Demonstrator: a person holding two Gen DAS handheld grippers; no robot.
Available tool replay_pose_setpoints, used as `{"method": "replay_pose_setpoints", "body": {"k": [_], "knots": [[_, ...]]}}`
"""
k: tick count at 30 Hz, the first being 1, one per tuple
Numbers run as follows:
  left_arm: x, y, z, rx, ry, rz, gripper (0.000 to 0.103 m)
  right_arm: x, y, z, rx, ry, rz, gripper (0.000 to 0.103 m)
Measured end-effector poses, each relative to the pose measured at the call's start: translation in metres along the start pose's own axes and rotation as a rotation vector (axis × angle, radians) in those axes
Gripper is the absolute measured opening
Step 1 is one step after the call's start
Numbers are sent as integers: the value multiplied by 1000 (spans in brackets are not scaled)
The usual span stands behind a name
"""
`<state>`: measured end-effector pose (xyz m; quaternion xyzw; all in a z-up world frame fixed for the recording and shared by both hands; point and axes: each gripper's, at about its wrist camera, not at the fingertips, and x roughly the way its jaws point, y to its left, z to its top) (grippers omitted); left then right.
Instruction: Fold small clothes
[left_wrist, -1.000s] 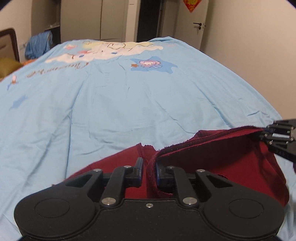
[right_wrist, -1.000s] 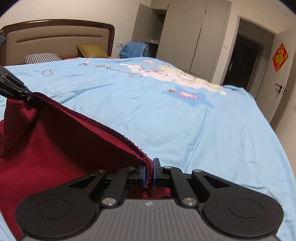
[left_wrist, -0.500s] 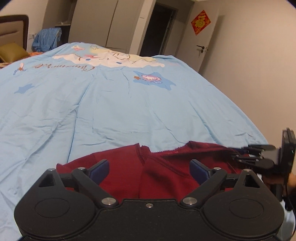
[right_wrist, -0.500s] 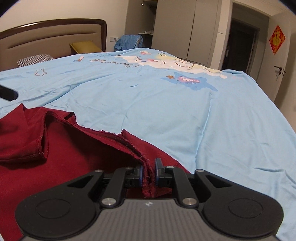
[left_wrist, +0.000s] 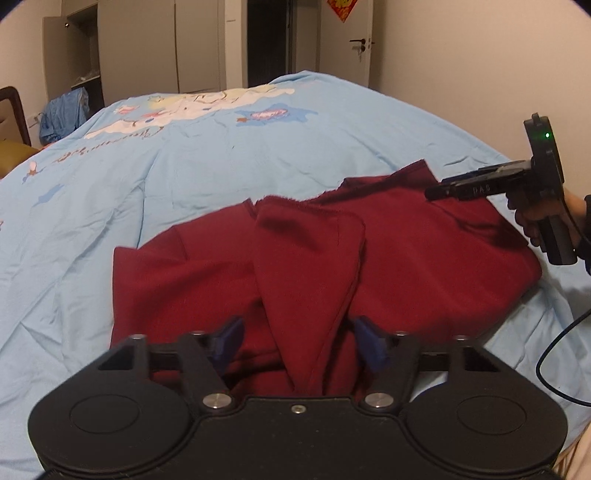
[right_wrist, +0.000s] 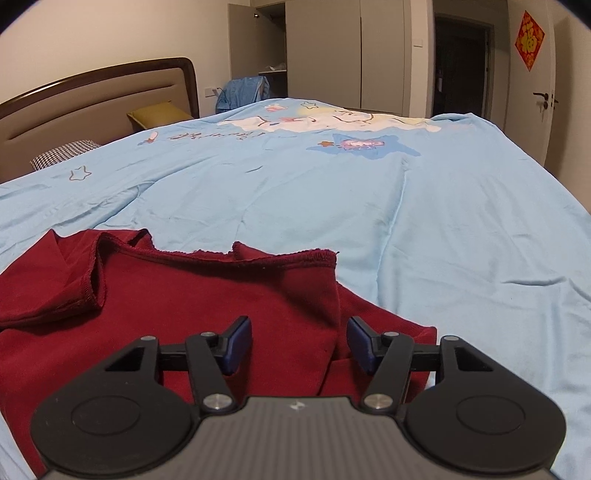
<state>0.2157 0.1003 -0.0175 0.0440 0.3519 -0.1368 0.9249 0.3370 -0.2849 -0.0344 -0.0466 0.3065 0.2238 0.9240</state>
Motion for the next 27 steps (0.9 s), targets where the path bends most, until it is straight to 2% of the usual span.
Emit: {"method": "replay_pose_setpoints", "body": {"k": [1, 2, 3, 6, 8, 10, 13, 17, 20, 23, 26, 27], "knots": [[1, 3, -1, -15, 6, -5, 38, 1, 0, 1, 5, -1, 1, 62], [1, 7, -1, -41, 5, -16, 18, 3, 0, 2, 9, -1, 2, 61], [0, 11, 0, -75, -3, -27, 8, 7, 0, 4, 11, 2, 2, 60], [-9, 27, 7, -181, -60, -40, 7, 17, 0, 12, 16, 6, -5, 44], [-17, 40, 11, -244, -104, -33, 6, 22, -2, 18, 29, 6, -10, 16], [-24, 55, 13, -313, -147, -14, 6, 27, -5, 24, 46, -1, -17, 9], [-26, 78, 13, -407, -163, 25, 4, 28, -7, 33, 63, -38, -33, 8], [-7, 110, 2, -572, -92, 16, 4, 31, -7, 40, 77, -70, -65, 7], [12, 123, -10, -658, -16, 0, 4, 41, -10, 41, 112, -44, -74, 7], [20, 129, -23, -729, 4, -15, 6, 50, -15, 36, 142, -5, -81, 8], [14, 125, -22, -700, -25, 5, 16, 50, -19, 30, 167, 8, -78, 10], [13, 123, -19, -668, -26, 16, 26, 48, -20, 29, 170, 11, -79, 13]]}}
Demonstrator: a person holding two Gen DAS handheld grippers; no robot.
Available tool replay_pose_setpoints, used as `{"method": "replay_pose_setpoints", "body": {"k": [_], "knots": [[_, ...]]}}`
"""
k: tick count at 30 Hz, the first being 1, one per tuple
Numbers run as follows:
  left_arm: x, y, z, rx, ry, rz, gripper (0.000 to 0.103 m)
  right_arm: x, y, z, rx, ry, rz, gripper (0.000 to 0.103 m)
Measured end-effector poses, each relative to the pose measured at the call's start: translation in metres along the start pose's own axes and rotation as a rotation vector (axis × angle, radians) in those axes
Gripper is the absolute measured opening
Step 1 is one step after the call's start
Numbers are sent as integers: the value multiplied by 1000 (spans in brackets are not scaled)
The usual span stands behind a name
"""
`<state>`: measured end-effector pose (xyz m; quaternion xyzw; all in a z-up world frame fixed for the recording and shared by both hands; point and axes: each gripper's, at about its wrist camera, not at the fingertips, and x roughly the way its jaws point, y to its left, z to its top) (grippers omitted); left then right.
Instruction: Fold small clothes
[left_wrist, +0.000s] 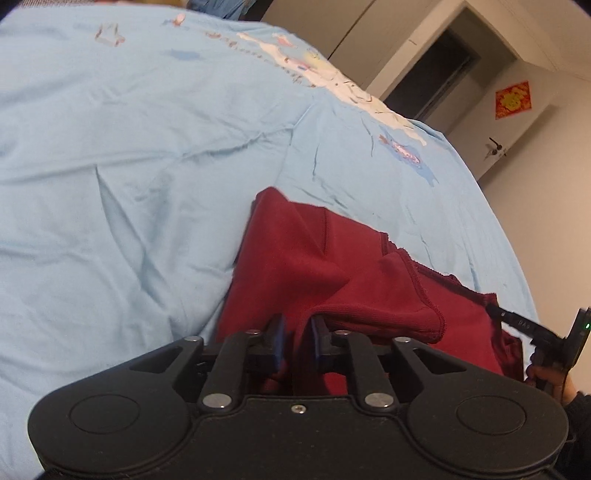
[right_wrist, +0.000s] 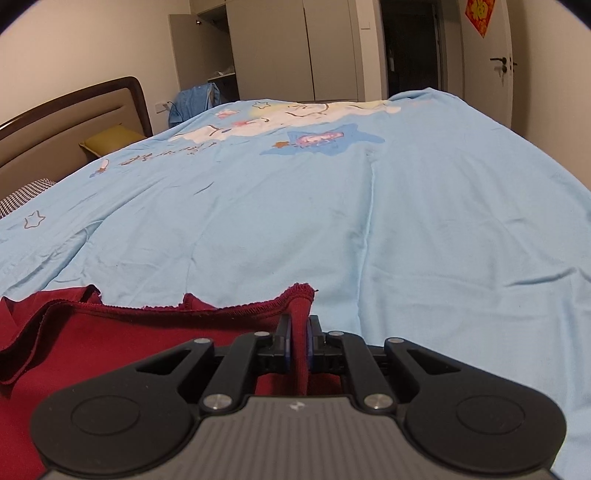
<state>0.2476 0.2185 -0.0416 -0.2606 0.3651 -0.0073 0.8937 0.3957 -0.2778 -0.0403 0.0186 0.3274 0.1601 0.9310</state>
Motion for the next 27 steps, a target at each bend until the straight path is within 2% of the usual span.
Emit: {"method": "replay_pose_setpoints", "body": {"k": [1, 2, 3, 7, 9, 11, 13, 15, 17, 20, 23, 25, 27], "knots": [[-1, -5, 1, 32, 0, 10, 34, -2, 0, -1, -1, -1, -4, 22], [-3, -11, 1, 68, -1, 18, 47, -5, -1, -2, -4, -5, -9, 33], [-3, -16, 1, 100, -4, 25, 53, -9, -1, -3, -8, -10, -14, 37], [4, -42, -3, 268, 0, 66, 59, -34, -1, -15, -29, -37, -5, 62], [12, -57, -7, 358, 1, 91, 64, -50, 0, -26, -47, -48, 2, 68], [21, -72, -12, 461, -5, 125, 64, -66, 2, -38, -67, -52, 8, 75], [30, -85, -15, 557, -19, 170, 56, -83, 6, -52, -88, -51, 13, 78], [39, -91, -10, 599, -25, 181, 21, -101, 9, -67, -109, -52, 22, 83], [42, -88, 1, 537, -43, 158, 14, -117, 12, -80, -118, -52, 19, 84], [43, -72, 24, 354, -85, 114, 6, -136, 14, -94, -109, -54, 17, 84], [44, -46, 42, 158, -104, 110, 5, -148, 15, -104, -89, -58, 14, 84], [49, -29, 48, 70, -82, 110, 6, -151, 16, -108, -82, -63, 8, 84], [52, -17, 48, 24, -47, 88, 12, -151, 16, -109, -69, -59, 6, 84]]}}
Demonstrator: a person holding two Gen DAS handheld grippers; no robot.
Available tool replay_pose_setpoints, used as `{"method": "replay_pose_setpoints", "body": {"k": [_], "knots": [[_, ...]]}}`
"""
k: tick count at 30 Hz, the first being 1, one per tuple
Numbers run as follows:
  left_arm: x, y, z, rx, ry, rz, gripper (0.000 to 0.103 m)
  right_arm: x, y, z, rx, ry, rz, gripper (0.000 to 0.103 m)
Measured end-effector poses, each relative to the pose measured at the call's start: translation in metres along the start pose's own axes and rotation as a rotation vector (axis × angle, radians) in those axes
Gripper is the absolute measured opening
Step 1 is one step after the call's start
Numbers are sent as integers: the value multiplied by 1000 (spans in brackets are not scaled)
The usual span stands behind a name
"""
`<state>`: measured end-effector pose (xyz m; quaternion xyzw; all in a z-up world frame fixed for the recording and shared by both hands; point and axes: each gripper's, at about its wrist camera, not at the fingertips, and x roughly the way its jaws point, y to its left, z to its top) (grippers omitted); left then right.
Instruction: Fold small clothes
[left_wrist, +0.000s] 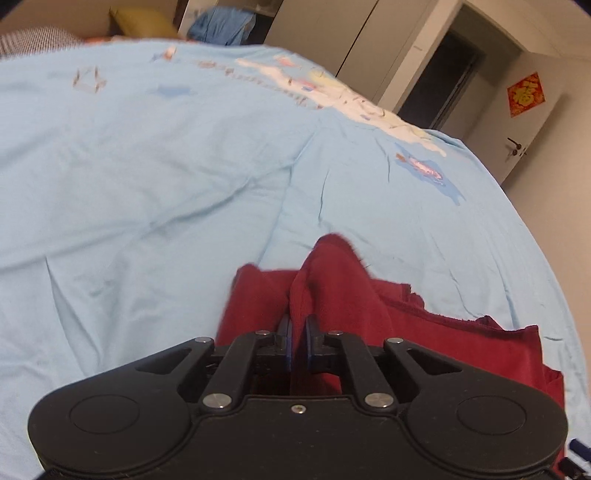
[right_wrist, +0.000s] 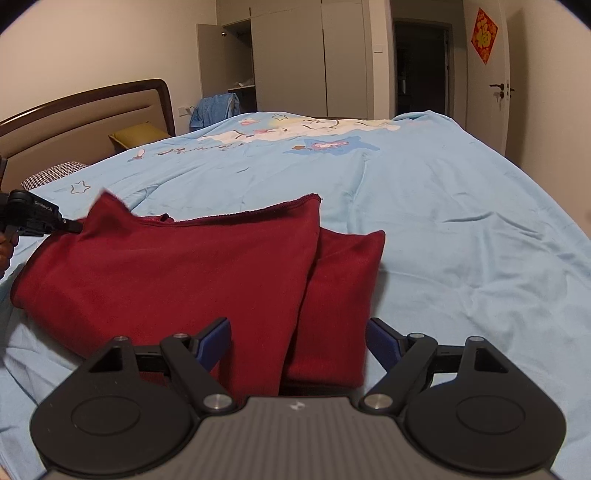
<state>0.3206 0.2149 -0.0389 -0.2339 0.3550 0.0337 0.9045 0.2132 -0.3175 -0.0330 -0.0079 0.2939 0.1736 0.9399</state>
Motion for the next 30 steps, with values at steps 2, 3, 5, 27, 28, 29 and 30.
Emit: {"method": "replay_pose_setpoints", "body": {"k": [2, 3, 5, 27, 28, 29, 30], "knots": [[-4, 6, -4, -18, 6, -12, 26, 1, -2, -2, 18, 3, -1, 84], [-9, 8, -7, -19, -1, -26, 38, 1, -2, -2, 22, 0, 1, 84], [-20, 9, -12, -10, -21, -44, 52, 1, -1, -1, 21, -9, 4, 84], [-83, -10, -92, 118, 55, -40, 7, 37, -9, 10, 181, 25, 14, 9], [-84, -13, -91, 124, 50, -40, 7, 37, -9, 10, 183, 22, 24, 6], [-85, -15, -90, 133, 44, -36, 6, 34, -8, 10, 178, 13, 24, 4], [-86, -18, -89, 142, 37, -32, 6, 31, -8, 9, 166, 6, 18, 4]]}}
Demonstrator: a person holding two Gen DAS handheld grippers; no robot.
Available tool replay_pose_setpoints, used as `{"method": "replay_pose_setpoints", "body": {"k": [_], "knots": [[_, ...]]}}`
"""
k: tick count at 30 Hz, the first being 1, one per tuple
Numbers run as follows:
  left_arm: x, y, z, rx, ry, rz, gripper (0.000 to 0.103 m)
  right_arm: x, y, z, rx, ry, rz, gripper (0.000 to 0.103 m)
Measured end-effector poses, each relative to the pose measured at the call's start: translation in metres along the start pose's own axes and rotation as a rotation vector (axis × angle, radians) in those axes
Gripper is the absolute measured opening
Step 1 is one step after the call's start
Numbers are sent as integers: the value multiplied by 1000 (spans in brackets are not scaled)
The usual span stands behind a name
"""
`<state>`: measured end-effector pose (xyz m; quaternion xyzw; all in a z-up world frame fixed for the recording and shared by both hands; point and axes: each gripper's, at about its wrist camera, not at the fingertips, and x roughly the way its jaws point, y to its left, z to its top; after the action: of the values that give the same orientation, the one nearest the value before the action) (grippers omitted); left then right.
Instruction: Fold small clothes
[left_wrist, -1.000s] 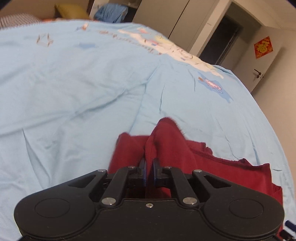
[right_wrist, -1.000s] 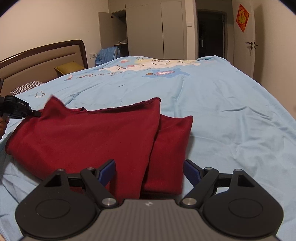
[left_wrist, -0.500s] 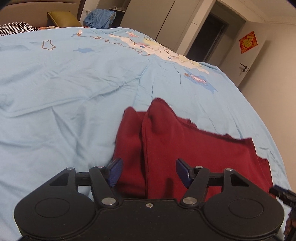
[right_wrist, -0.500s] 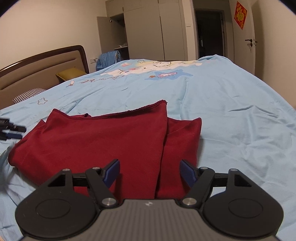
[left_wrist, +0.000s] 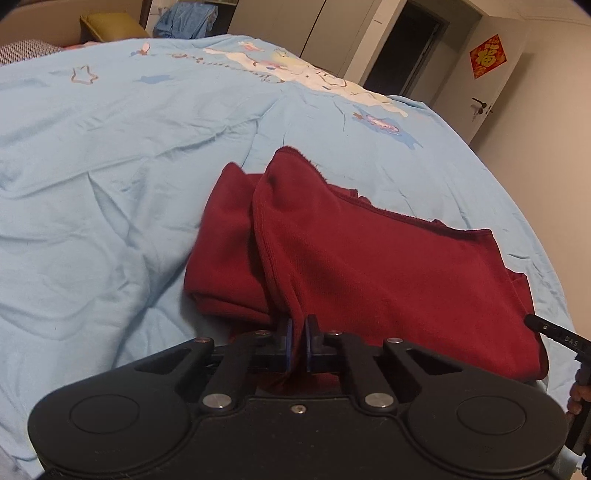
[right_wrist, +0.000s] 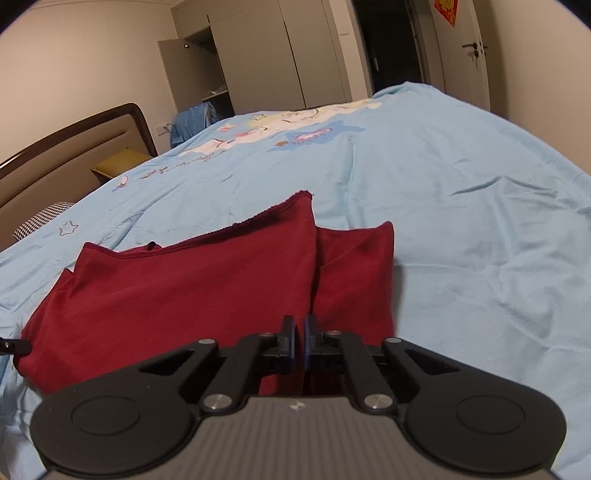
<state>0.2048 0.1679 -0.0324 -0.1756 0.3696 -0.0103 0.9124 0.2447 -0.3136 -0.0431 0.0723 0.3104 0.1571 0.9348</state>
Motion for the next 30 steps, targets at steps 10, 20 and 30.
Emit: {"method": "replay_pose_setpoints", "body": {"k": [10, 20, 30], "knots": [[2, 8, -4, -59, 30, 21, 6, -15, -7, -19, 39, -2, -60, 3], [1, 6, -6, -31, 35, 39, 8, -22, 0, -22, 22, -20, -96, 3], [2, 8, -7, -38, 38, 37, 10, -21, 1, -21, 8, -13, -109, 4]]}}
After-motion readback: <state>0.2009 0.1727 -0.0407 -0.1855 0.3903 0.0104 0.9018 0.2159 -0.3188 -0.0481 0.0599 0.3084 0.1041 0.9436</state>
